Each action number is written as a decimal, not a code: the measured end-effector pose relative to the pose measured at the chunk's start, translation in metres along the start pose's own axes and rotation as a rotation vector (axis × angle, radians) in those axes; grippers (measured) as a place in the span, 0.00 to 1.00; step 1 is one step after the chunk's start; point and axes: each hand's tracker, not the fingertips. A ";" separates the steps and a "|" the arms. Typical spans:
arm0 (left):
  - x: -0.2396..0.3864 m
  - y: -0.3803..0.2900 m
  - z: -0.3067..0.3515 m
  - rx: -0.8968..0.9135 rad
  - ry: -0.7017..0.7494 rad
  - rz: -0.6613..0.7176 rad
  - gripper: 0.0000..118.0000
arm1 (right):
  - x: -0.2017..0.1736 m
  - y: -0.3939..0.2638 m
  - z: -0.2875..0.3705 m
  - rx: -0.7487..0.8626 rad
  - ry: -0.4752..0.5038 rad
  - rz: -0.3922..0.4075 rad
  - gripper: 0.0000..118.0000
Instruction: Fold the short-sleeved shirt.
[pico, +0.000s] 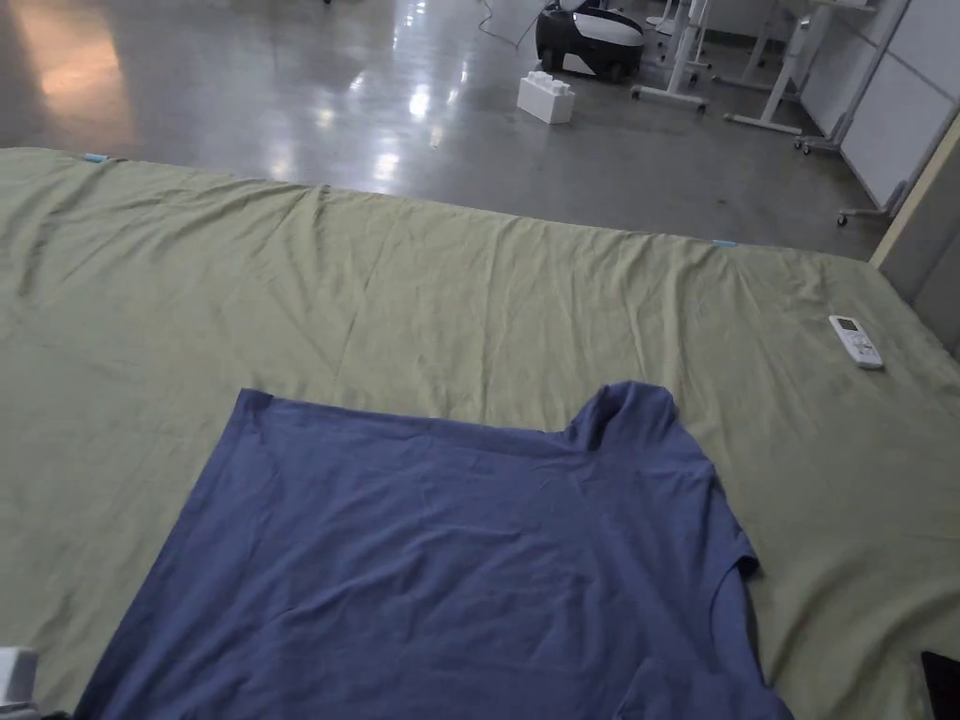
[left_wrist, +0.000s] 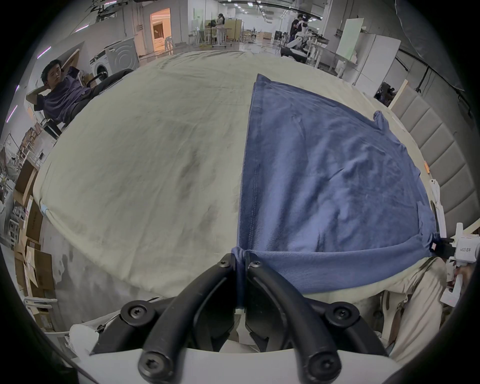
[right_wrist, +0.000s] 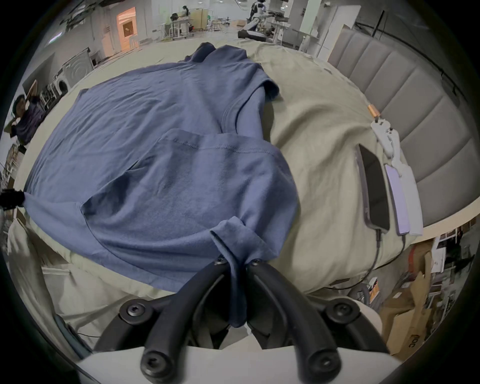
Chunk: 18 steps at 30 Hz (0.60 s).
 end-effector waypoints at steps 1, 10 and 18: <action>0.000 0.000 0.002 0.005 -0.001 0.001 0.05 | -0.001 -0.001 0.005 0.002 -0.007 0.001 0.06; 0.000 0.016 0.021 0.114 -0.022 0.033 0.05 | 0.011 0.007 0.041 0.166 0.017 -0.103 0.06; 0.007 0.069 0.012 0.238 -0.017 0.014 0.05 | 0.012 0.063 0.047 0.278 0.013 -0.103 0.06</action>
